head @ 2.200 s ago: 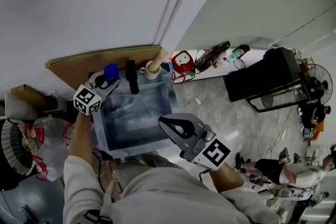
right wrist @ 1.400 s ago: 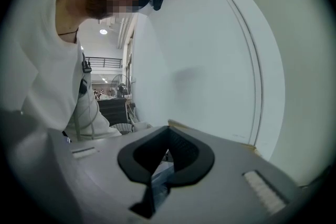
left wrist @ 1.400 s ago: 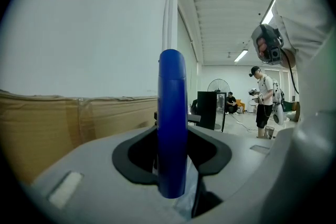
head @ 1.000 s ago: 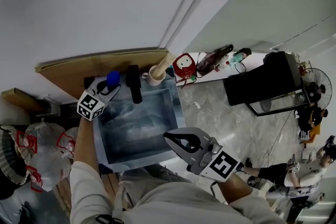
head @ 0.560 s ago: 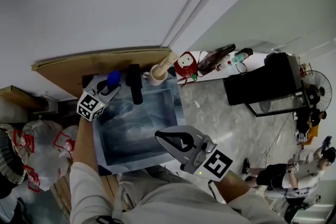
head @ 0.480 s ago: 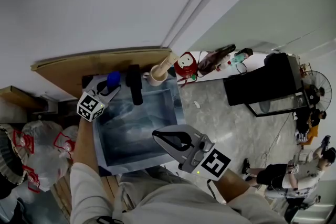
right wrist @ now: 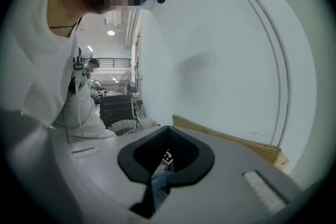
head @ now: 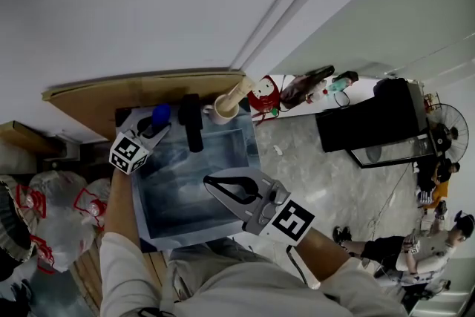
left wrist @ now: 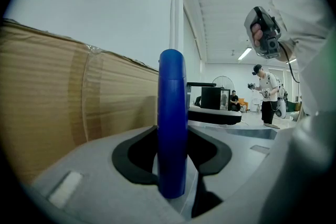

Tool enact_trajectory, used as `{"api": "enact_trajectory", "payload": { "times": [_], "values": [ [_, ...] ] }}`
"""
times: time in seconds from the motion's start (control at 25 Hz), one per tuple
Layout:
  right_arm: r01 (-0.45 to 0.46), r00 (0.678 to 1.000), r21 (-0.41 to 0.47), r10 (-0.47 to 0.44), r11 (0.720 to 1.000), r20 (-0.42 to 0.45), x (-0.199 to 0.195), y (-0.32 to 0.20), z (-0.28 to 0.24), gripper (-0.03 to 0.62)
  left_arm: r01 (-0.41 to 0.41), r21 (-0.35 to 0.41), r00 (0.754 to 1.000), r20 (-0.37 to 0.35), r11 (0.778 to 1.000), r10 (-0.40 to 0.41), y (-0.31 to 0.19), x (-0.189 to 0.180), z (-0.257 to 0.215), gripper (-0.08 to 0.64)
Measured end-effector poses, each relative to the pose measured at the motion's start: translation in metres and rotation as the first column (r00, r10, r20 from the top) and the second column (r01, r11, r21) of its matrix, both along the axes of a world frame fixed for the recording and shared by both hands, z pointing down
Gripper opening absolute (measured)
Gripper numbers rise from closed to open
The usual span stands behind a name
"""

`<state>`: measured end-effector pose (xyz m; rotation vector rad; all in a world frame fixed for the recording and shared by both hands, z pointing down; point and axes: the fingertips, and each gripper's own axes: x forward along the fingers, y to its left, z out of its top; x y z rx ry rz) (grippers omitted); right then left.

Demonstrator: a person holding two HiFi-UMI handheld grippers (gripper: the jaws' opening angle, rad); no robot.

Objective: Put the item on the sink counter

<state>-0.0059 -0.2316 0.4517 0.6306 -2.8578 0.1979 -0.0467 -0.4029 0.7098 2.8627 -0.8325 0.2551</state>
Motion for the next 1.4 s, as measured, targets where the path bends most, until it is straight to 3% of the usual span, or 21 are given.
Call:
{"api": "enact_trajectory", "payload": {
  "times": [0.76, 1.4],
  "values": [
    [0.012, 1.000, 0.012, -0.012, 1.000, -0.014, -0.010, -0.011, 0.021, 0.005, 0.018, 0.012, 0.999, -0.049, 1.000, -0.017, -0.001, -0.005, 0.006, 0.167],
    [0.015, 1.000, 0.011, -0.015, 1.000, -0.024, -0.009, -0.011, 0.022, 0.005, 0.005, -0.004, 0.999, -0.042, 1.000, -0.005, 0.000, 0.000, 0.008, 0.202]
  ]
}}
